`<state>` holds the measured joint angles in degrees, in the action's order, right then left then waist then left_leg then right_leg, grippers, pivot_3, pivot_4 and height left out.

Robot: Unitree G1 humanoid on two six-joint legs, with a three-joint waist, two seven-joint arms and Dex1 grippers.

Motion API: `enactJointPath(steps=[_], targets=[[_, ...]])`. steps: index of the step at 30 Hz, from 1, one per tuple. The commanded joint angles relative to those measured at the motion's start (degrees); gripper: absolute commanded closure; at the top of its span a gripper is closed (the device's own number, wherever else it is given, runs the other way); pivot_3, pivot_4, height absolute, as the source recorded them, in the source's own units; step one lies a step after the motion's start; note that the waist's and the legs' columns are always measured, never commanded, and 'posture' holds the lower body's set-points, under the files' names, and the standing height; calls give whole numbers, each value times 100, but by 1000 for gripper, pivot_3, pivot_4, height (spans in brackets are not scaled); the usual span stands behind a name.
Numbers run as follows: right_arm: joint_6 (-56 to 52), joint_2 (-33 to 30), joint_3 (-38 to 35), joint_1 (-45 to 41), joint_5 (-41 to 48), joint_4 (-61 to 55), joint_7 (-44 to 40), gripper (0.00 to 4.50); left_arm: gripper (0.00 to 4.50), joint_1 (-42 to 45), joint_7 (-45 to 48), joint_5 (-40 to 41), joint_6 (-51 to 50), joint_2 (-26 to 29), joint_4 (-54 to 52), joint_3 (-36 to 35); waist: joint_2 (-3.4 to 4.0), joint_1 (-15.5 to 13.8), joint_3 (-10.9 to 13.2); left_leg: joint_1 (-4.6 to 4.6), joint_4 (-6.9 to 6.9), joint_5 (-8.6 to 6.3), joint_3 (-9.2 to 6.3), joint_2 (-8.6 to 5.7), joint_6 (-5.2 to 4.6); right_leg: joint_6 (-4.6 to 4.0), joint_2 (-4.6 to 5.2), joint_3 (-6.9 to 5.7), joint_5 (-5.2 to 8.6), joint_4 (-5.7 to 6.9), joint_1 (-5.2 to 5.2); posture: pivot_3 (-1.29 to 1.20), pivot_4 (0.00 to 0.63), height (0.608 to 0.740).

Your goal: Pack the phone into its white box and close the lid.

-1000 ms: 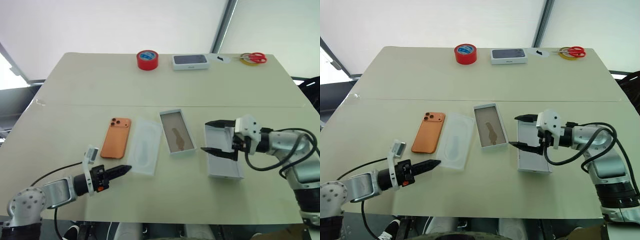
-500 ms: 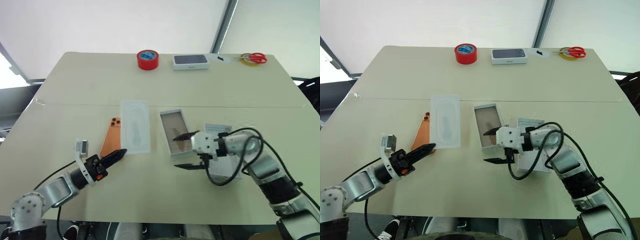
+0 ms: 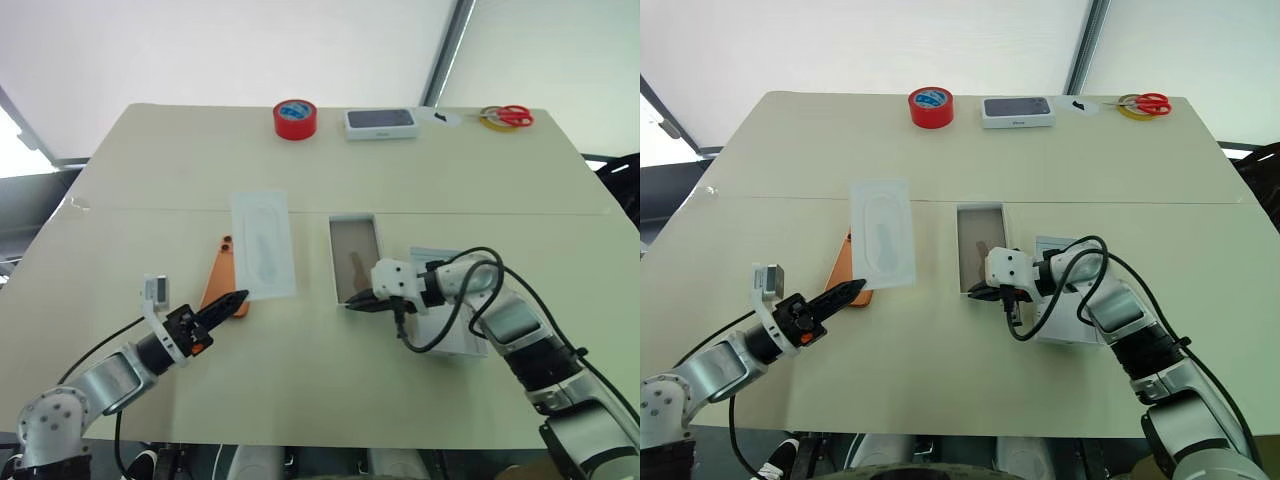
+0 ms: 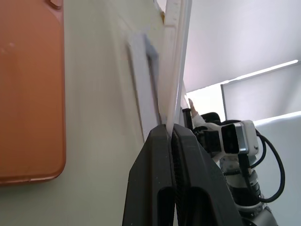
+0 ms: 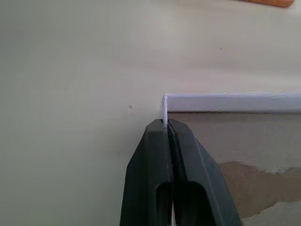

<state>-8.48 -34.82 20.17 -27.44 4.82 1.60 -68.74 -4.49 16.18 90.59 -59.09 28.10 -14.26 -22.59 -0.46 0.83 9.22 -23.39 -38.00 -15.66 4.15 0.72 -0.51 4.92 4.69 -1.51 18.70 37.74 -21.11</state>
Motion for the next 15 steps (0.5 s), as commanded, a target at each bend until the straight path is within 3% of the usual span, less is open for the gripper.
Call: enactJointPath(steps=[1,5,12,15], targets=[[-500,257,46,-8,-140,-339,453,4461,4500,233,-307,302,241,-55,-270,30,-2,13,-1,0,0,0,0,0,0,0,0,0,0,0,1,0,150,730],[-1527,567,26,-73,-192,-688,941,4461,4500,517,-700,476,407,-76,-376,142,-2,23,-1,0,2,2,-1,0,3,0,0,-2,0,1,-1,0,150,730],[-2144,810,118,-11,186,-1491,928,4461,4500,883,-931,314,536,-324,-220,574,-2,12,0,-3,3,2,0,-1,3,1,-1,-4,-1,1,-4,0,150,730],[-2362,666,10,62,544,-1680,680,3551,4500,1009,-903,174,538,-383,-151,767,-4,-11,1,-3,2,2,-1,-3,3,1,-1,-5,-1,1,-2,0,150,730]])
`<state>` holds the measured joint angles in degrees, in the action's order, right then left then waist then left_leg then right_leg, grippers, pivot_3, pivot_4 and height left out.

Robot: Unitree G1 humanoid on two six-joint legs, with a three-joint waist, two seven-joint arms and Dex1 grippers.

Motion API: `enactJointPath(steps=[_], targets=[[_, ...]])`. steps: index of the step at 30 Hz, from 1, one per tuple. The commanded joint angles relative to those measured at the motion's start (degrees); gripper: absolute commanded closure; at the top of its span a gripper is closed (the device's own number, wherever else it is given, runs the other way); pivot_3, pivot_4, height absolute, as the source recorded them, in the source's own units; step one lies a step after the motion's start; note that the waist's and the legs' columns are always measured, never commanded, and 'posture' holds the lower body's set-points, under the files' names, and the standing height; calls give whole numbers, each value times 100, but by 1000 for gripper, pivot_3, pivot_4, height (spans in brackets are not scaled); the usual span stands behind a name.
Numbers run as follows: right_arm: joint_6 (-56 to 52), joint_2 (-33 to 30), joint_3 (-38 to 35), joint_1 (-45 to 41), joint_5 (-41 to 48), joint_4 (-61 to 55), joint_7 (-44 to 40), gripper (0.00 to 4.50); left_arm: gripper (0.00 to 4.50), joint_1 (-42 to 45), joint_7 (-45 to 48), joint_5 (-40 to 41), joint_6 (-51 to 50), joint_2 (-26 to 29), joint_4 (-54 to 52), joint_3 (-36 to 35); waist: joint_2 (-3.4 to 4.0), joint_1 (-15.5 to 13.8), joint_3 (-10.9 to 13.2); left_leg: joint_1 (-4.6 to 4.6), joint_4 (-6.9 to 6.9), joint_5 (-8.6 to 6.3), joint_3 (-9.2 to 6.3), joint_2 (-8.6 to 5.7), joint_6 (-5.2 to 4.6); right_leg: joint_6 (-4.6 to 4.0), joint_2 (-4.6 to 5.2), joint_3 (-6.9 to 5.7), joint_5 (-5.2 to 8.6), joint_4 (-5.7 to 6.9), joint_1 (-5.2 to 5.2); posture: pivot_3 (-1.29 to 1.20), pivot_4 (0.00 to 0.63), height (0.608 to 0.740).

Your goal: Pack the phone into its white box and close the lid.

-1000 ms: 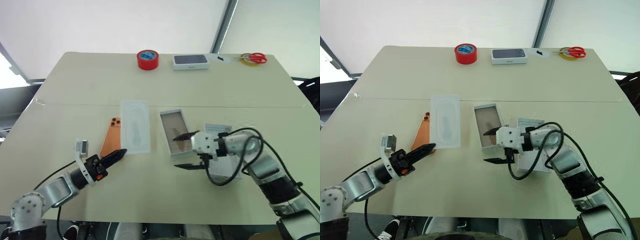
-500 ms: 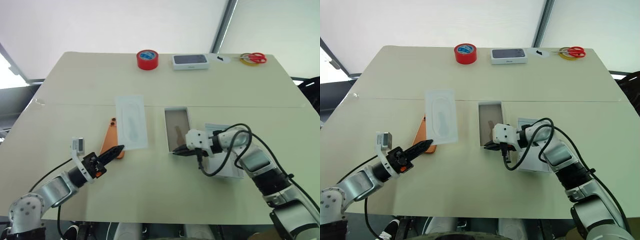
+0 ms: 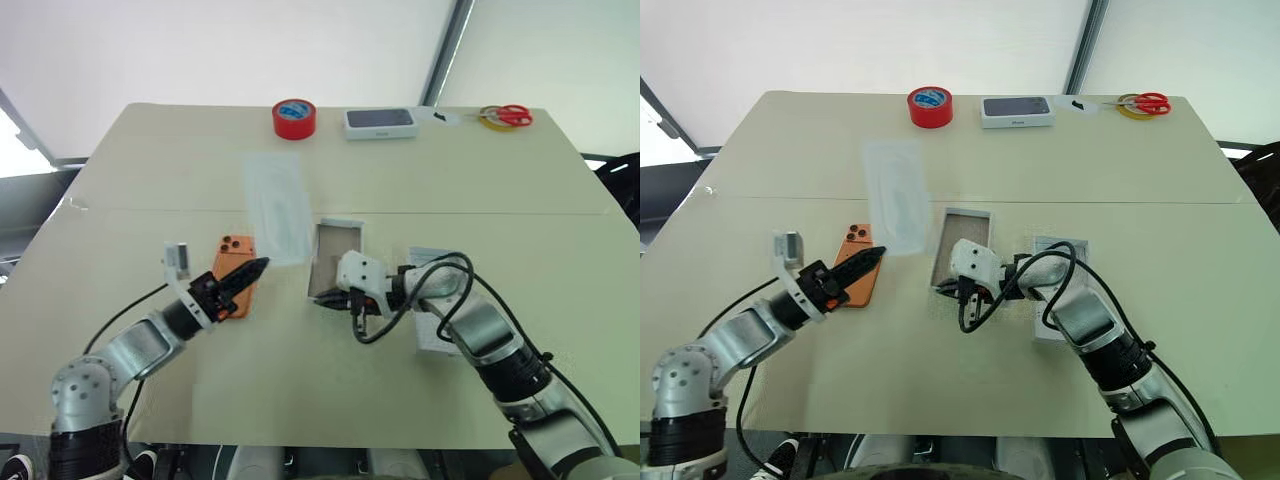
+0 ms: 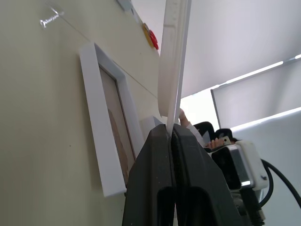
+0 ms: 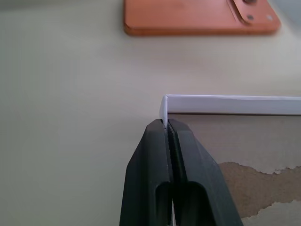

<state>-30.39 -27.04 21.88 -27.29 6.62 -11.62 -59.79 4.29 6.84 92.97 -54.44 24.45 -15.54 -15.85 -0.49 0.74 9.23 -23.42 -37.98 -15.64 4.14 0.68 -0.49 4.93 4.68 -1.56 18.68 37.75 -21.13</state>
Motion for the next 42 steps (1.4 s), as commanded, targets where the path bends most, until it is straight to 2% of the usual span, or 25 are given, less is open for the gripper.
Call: enactJointPath(steps=[1,4,8,12,16,20,23,28,31,35,38,40,42], targets=[[-206,-169,-174,67,425,-413,-253,3044,4500,160,27,-86,71,-34,8,134,0,-5,0,0,-1,0,0,0,0,0,0,-1,0,0,2,0,150,730],[74,-356,-281,65,372,-501,-179,1659,4500,281,23,-84,48,-94,120,247,-1,4,0,0,-1,0,0,-2,-1,0,0,-1,0,-1,1,0,150,730],[109,-841,-775,97,704,-510,-405,1659,4500,328,-32,-1,-2,-126,175,320,-4,7,2,-1,-1,0,-1,-2,-1,0,0,-2,0,-1,2,0,150,730],[828,-1538,-1270,279,474,302,-480,1659,4500,186,-29,-39,-258,-102,245,602,-5,-7,3,0,-1,-1,-6,-2,-3,0,0,-7,0,-16,13,0,150,730],[1455,-1673,-1370,183,182,983,-287,1659,4500,180,33,-265,-287,-122,314,708,-6,27,4,2,0,-1,-7,0,-4,0,-2,-10,0,-22,19,0,150,730],[1665,-1577,-1377,89,166,1144,-226,1659,4500,287,-16,-324,-333,-166,474,787,-2,7,6,2,3,1,-8,1,-2,0,-5,-12,0,-22,18,0,150,730],[1568,-1477,-1382,-4,246,1088,-185,1579,3626,341,77,-546,-440,-68,466,903,-2,5,6,2,-1,1,-8,1,-2,1,-5,-13,0,-22,21,0,150,730],[1590,-1376,-1393,-56,270,1090,-160,1579,1144,486,-19,-285,-555,25,446,715,-4,-9,7,1,-2,1,-12,1,-2,1,-5,-15,0,-23,22,0,150,730],[1616,-1272,-1408,-128,319,1113,-109,1579,1144,499,29,-306,-598,271,239,598,-4,1,7,1,-3,2,-14,1,-1,1,-5,-15,0,-23,22,0,150,730],[1508,-771,-1481,-508,514,1182,172,1579,1144,292,663,-1088,-261,771,-362,452,0,52,11,1,3,4,-14,1,3,1,-6,-16,0,-23,18,0,150,730],[1394,-495,-1407,-660,559,1257,235,2499,1066,84,1380,-2409,673,1058,-682,445,3,24,14,1,7,6,-14,1,6,0,-6,-16,0,-24,15,0,150,730],[1493,-333,-1270,-702,427,1288,359,3568,1066,-31,1803,-3199,1296,1187,-701,486,4,-8,14,1,7,5,-14,0,7,0,-6,-18,0,-27,17,0,150,730],[1548,-28,-1110,-734,314,1330,581,4430,1066,-159,2269,-3899,1951,1328,-640,463,3,6,15,0,7,5,-14,-1,7,-3,-5,-18,1,-32,19,0,150,730]])
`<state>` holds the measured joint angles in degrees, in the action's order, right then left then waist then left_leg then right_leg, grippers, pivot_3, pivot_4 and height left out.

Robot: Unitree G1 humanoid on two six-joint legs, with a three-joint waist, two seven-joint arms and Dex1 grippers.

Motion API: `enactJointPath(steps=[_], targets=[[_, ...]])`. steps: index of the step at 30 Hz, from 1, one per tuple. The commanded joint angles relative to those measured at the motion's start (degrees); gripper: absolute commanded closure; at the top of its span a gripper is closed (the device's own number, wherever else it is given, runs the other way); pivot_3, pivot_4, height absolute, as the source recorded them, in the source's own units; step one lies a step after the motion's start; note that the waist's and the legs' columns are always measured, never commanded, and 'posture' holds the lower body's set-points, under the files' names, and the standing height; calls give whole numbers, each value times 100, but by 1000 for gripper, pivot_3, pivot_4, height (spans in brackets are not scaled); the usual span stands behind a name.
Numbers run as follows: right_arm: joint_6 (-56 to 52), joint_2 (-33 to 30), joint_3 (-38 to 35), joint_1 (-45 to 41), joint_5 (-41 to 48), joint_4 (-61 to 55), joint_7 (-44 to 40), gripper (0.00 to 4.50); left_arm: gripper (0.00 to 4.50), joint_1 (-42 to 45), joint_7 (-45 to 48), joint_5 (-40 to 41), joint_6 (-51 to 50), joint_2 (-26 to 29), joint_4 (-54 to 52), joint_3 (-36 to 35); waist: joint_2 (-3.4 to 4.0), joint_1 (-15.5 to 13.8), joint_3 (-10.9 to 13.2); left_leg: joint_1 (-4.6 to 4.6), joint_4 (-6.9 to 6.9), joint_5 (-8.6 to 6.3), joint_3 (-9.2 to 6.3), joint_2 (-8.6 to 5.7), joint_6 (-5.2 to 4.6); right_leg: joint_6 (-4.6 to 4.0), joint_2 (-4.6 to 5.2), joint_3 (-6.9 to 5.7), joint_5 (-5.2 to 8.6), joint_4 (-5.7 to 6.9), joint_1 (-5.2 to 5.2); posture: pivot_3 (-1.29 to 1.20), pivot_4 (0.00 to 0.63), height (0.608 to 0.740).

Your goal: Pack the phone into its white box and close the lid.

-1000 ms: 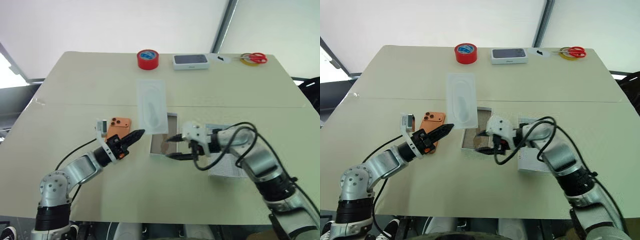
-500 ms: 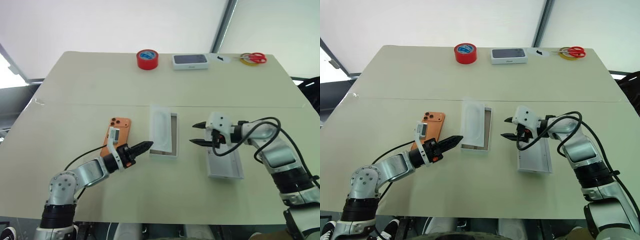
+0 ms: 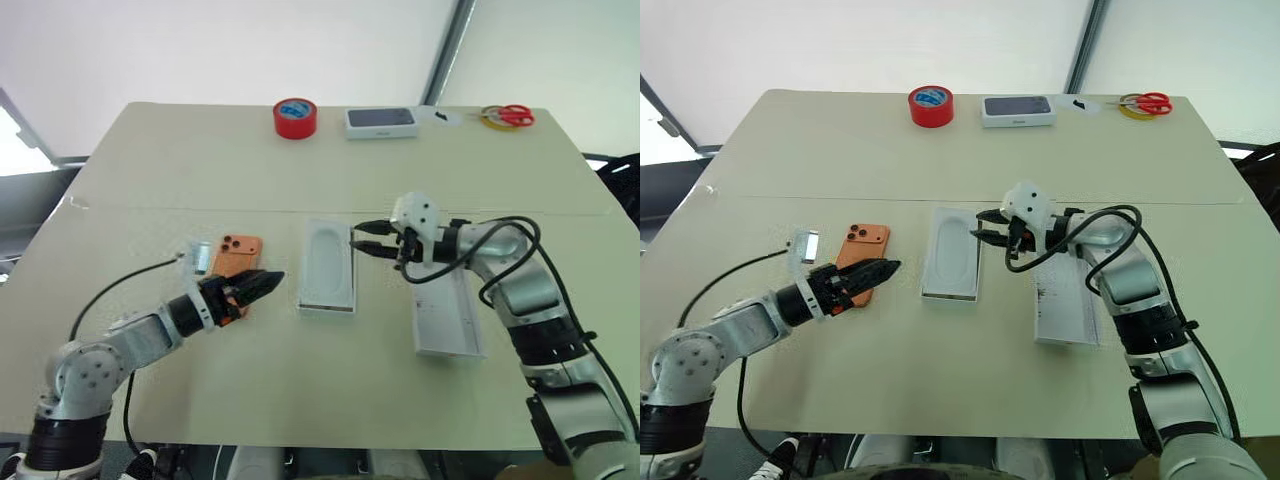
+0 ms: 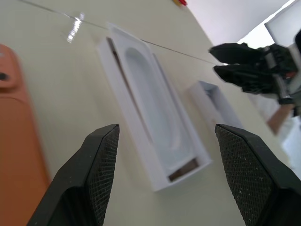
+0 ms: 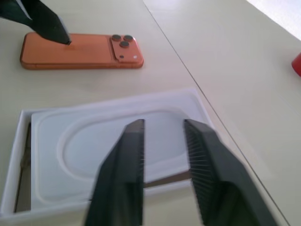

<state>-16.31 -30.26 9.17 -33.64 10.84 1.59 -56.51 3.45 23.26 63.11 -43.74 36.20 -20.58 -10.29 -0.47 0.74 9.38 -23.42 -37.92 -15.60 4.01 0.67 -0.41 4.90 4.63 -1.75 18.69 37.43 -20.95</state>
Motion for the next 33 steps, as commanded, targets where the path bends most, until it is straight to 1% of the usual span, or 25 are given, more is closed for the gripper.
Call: enactJointPath(steps=[1,4,6,10,12,14,16,19,20,23,25,27,30,33], targets=[[220,407,306,-107,-293,67,382,4430,1066,-181,907,-1409,1384,248,-147,-69,0,24,0,0,0,0,1,0,0,-1,1,1,0,-1,0,0,150,730],[470,544,718,-147,-935,399,709,4430,1066,-339,1389,-1933,1958,351,-36,-181,3,37,1,-2,13,-1,4,0,2,-2,4,3,0,-2,-12,0,150,730],[675,586,963,-173,-1279,543,868,4430,1066,-366,1497,-1967,2091,303,45,-346,3,30,1,-4,25,0,4,0,3,-2,6,3,0,-6,-20,0,150,730],[976,509,1283,-154,-1631,606,735,4430,1066,-438,1620,-2200,2275,277,124,-490,3,51,1,-13,38,2,5,0,6,0,7,3,-2,-6,-35,0,150,730],[1065,272,1475,-96,-1741,525,360,4430,1066,-490,1697,-2289,2351,246,143,-506,3,52,1,-12,48,5,5,0,9,1,7,3,-2,-6,-40,0,150,730],[1024,98,1516,7,-1527,235,-99,4430,1066,-515,1674,-2347,2384,176,129,-524,3,42,2,-12,54,6,6,0,10,1,7,2,-2,-7,-41,0,150,730],[930,79,1456,35,-1346,46,-286,4430,1066,-520,1657,-2352,2355,114,112,-549,1,39,1,-11,56,6,5,0,9,1,6,1,-2,-7,-40,0,150,730],[815,-149,1569,120,-1231,-360,-792,4430,1066,-552,1627,-2385,2325,-5,99,-563,1,42,1,-10,55,2,4,1,1,2,6,1,-2,-6,-39,0,150,730],[833,-139,1562,119,-1238,-399,-807,4430,1066,-556,1620,-2396,2325,-31,94,-571,1,42,1,-9,55,1,4,1,-1,2,6,0,-3,-5,-38,0,150,730],[867,149,1423,-27,-1356,-110,-395,4430,1066,-565,1600,-2363,2291,-101,67,-626,-2,56,-1,-5,54,0,3,1,-3,2,6,0,-3,0,-37,0,150,730],[1064,214,1395,-94,-1442,23,-257,4430,1066,-584,1578,-2386,2278,-104,70,-664,-2,55,-1,-5,56,4,3,1,4,2,6,1,-3,2,-39,0,150,730],[1127,354,1323,-249,-1535,279,9,4430,1066,-600,1588,-2334,2183,-69,106,-723,-2,52,0,-4,57,15,3,1,22,2,6,0,-3,2,-40,0,150,730],[1351,547,1221,-481,-1652,708,422,4430,1066,-508,1575,-2198,2063,-59,178,-874,-2,52,0,-5,55,15,4,1,22,2,5,0,-3,2,-39,0,150,730],[1638,595,1318,-607,-1943,1134,716,4430,1066,-469,1637,-2347,2076,-24,226,-829,-2,39,0,-5,56,15,4,1,23,2,4,0,-3,4,-40,0,150,730]])
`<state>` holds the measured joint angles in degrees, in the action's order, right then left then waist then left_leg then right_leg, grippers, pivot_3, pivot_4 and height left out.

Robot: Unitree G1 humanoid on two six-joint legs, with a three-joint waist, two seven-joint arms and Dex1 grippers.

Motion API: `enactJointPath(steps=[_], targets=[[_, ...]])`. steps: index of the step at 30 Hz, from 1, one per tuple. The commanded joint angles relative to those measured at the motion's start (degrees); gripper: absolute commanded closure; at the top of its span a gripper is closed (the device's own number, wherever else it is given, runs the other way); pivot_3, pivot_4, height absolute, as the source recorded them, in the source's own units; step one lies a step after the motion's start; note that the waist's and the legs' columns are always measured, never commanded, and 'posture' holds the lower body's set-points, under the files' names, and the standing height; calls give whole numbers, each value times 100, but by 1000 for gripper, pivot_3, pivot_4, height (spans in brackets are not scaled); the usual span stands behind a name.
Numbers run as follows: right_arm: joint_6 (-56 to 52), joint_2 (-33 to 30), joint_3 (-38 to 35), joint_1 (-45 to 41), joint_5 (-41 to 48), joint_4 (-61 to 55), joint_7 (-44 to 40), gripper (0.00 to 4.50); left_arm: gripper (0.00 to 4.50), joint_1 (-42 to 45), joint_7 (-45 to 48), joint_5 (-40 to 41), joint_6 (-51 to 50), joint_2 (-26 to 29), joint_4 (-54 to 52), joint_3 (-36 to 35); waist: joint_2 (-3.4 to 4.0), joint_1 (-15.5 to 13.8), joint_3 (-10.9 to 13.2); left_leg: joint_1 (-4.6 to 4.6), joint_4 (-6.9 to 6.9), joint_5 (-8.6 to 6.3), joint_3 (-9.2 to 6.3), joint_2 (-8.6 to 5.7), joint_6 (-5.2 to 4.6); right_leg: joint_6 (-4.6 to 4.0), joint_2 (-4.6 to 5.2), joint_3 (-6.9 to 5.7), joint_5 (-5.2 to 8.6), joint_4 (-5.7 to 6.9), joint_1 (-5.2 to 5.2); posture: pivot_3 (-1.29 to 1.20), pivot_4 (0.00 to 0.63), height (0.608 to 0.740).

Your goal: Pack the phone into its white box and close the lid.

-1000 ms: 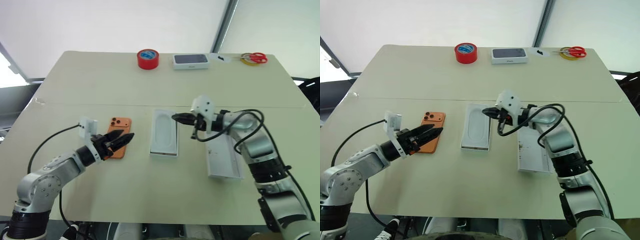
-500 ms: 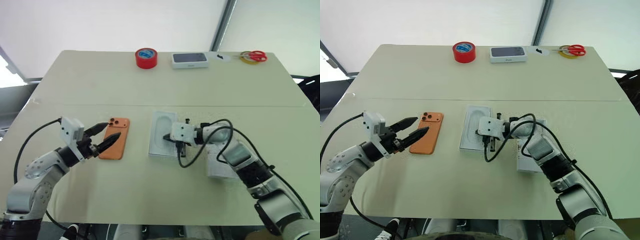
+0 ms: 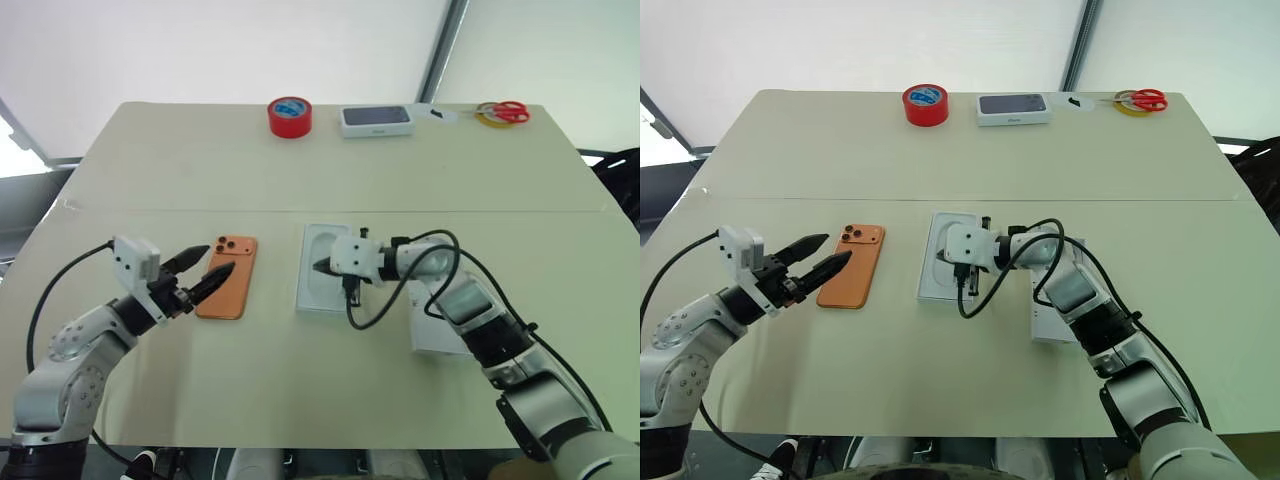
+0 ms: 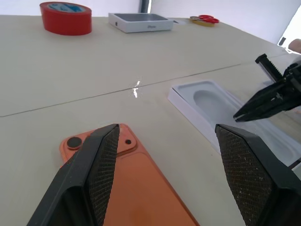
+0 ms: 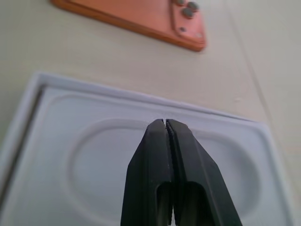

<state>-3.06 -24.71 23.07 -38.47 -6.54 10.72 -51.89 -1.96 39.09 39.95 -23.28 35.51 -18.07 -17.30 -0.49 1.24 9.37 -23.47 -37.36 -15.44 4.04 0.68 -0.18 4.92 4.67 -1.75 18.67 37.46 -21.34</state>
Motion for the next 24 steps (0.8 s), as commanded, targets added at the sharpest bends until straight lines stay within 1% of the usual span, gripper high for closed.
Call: enactJointPath(steps=[1,3,5,8,12,14,16,19,22,24], targets=[[422,34,-18,-129,-291,314,301,4430,1066,93,23,4,-5,17,-24,-129,0,-16,0,0,0,0,0,0,0,0,0,0,0,0,1,0,150,730],[620,40,91,-98,-456,449,367,4430,1066,115,2,28,-18,-23,-41,-123,-1,-8,0,0,-2,0,1,-1,0,0,0,0,0,-1,3,0,150,730],[588,70,110,28,-371,429,220,4430,1066,113,-50,114,-101,-82,-71,-148,-1,-3,0,0,-2,0,2,-1,-1,0,0,0,0,0,2,0,150,730],[752,-109,199,311,-202,126,-268,4430,1066,71,-8,17,-69,-74,-82,-125,-1,-4,0,0,-1,1,1,0,0,0,-3,-1,0,4,0,0,150,730],[485,-288,113,638,391,-551,-1050,4430,1066,54,9,38,-83,-64,-84,-181,-1,-8,-1,1,-2,1,1,0,-1,1,-3,-1,0,5,3,0,150,730],[223,-297,43,718,622,-814,-1232,4430,1066,57,4,28,-84,-56,-68,-192,-1,-8,-1,1,-2,1,1,0,-1,1,-2,0,-1,5,3,0,150,730],[425,-190,38,536,290,-466,-863,4430,1066,73,-29,80,-168,-63,-56,-196,-3,-7,-1,2,-2,1,-1,1,-1,1,-2,-1,-1,5,4,0,150,730],[669,-113,18,348,47,-121,-550,4430,1066,95,-188,219,-441,-58,-44,-264,-2,-2,-1,3,-1,1,-1,0,1,1,-2,0,-1,5,2,0,150,730],[623,-13,-107,238,287,-82,-617,4430,1066,138,-293,615,-890,-18,51,-507,-2,-5,-1,2,1,2,-1,0,2,1,-3,-1,0,6,0,0,150,730],[306,227,-301,58,510,-74,-473,4430,1066,154,-279,916,-1269,144,262,-777,-3,6,-1,2,0,2,-1,1,2,1,-3,-1,0,6,1,0,150,730]])
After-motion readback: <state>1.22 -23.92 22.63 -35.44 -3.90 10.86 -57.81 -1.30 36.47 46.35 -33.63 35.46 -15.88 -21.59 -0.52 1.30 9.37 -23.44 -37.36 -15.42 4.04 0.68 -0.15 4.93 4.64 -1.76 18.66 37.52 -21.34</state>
